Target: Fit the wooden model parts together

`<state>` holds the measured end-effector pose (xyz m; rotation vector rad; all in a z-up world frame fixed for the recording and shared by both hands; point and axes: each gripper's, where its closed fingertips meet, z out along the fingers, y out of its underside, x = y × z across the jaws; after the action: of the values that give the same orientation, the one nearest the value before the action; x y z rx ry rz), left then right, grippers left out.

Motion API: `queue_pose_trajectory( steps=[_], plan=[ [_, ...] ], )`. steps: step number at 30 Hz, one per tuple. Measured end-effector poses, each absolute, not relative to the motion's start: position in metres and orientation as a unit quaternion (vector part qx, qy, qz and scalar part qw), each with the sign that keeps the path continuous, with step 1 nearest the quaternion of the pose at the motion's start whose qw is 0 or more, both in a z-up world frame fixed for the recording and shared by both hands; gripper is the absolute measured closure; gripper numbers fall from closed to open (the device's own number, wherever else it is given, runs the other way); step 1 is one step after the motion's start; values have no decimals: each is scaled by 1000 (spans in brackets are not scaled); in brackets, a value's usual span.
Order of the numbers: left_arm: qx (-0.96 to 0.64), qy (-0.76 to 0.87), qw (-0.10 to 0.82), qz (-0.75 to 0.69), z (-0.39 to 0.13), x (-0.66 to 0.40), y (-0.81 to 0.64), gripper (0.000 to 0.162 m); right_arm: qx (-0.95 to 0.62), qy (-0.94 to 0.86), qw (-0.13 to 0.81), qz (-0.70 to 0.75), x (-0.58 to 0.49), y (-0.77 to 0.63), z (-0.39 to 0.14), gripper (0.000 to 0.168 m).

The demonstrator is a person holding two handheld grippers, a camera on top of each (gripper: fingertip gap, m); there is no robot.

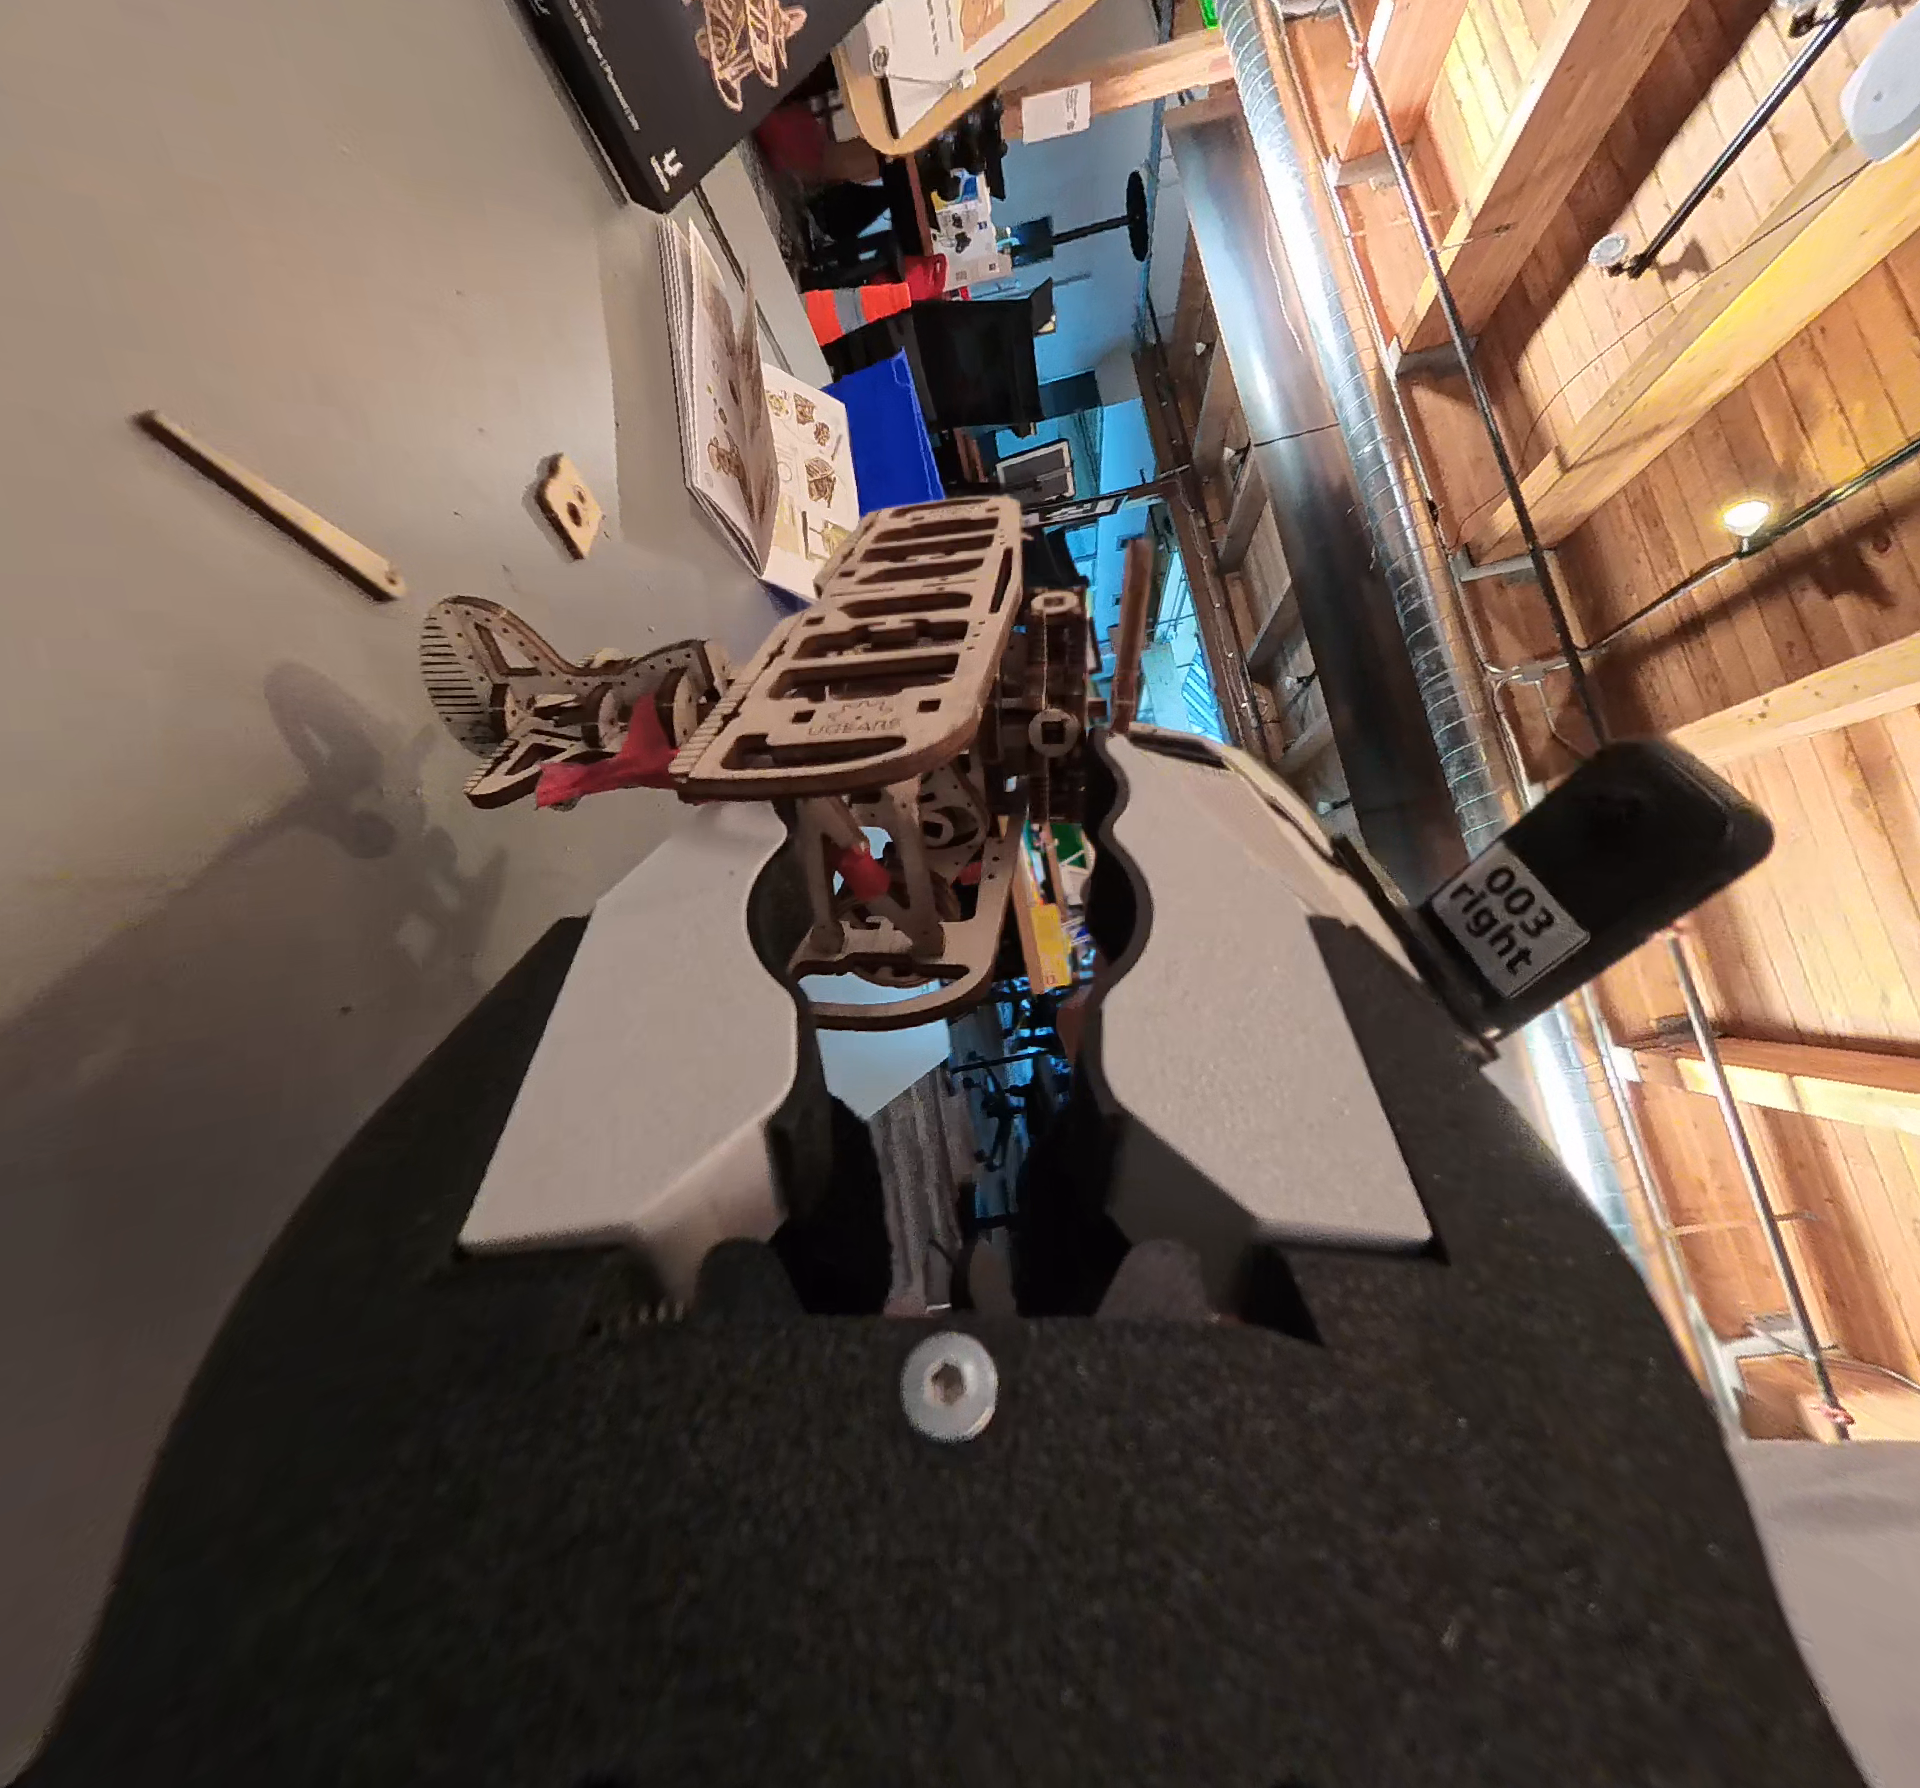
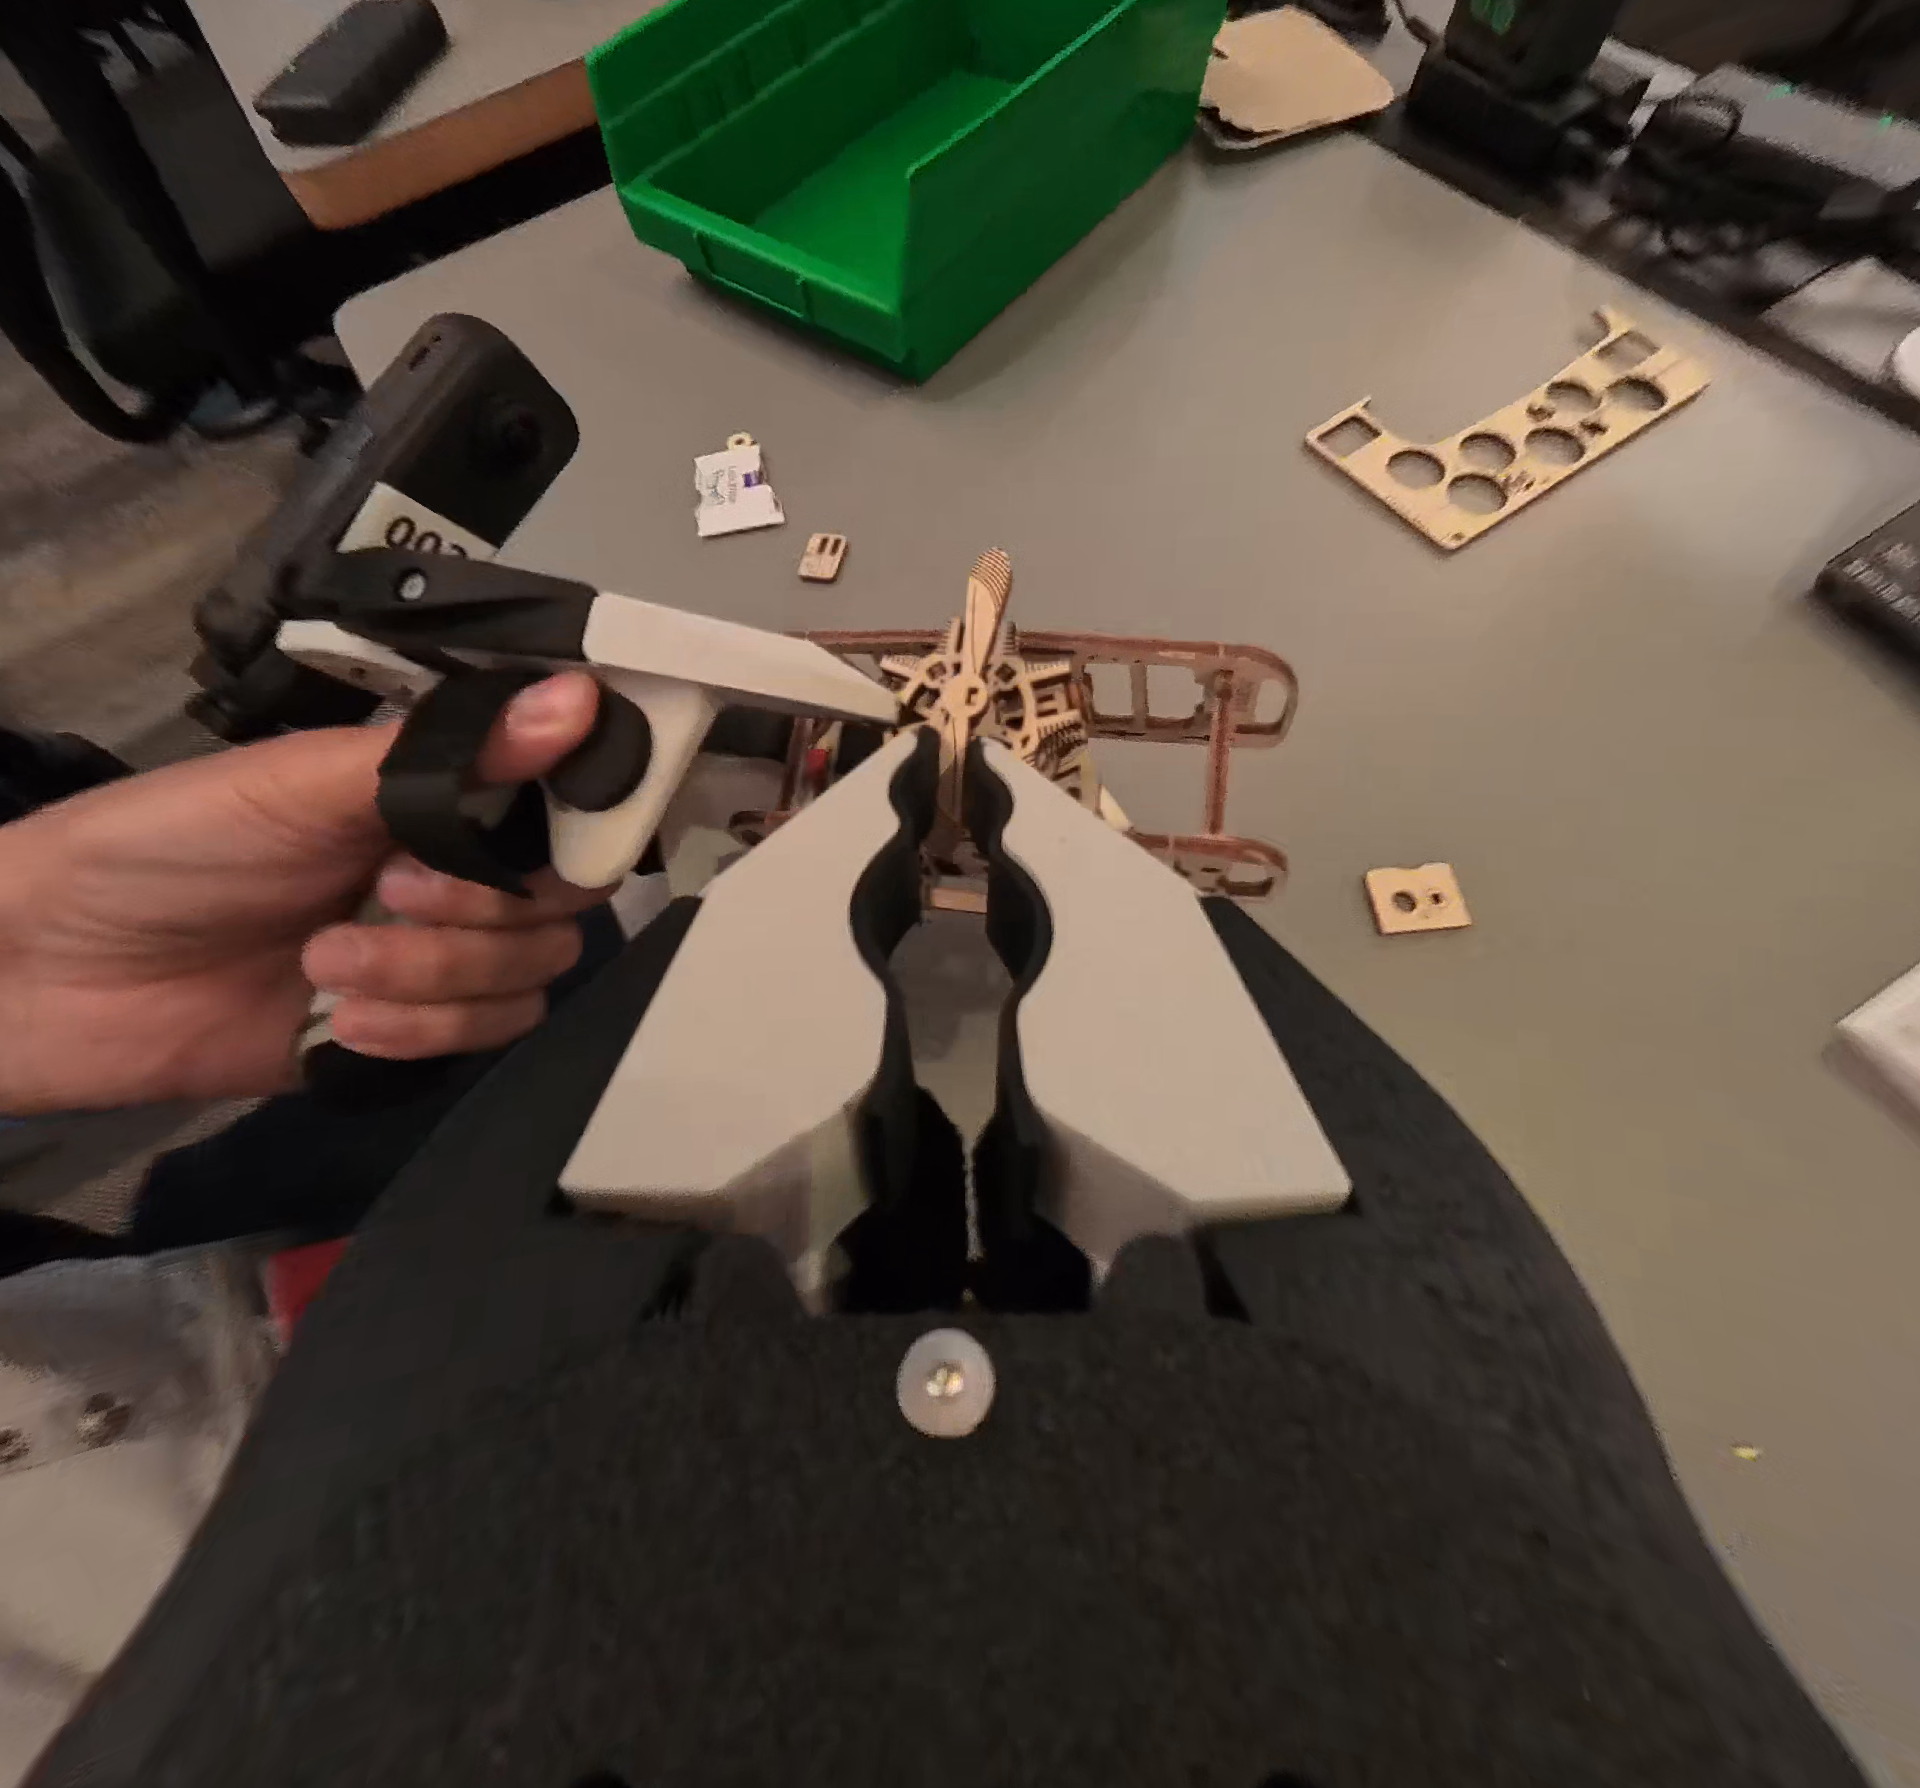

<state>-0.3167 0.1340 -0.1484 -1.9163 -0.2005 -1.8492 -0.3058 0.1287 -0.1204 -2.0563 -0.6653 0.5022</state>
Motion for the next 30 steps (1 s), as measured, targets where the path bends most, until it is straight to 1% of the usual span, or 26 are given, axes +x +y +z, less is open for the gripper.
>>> queue_pose_trajectory(
  steps=[2, 5, 17, 20, 30],
  plan=[
    [-706, -65, 241, -663, -149, -311, 133, 114, -840, -267, 418, 219, -303, 125, -124, 165],
    [-714, -58, 245, -653, -150, -303, 133, 113, -849, -256, 407, 220, -295, 124, -126, 164],
    [-723, -49, 261, -638, -147, -285, 138, 114, -858, -257, 382, 229, -275, 127, -126, 164],
    [-722, -51, 263, -638, -146, -282, 139, 114, -857, -259, 388, 220, -269, 130, -123, 165],
    [-724, -45, 267, -635, -148, -273, 141, 114, -868, -249, 358, 238, -260, 133, -127, 164]
  ],
)
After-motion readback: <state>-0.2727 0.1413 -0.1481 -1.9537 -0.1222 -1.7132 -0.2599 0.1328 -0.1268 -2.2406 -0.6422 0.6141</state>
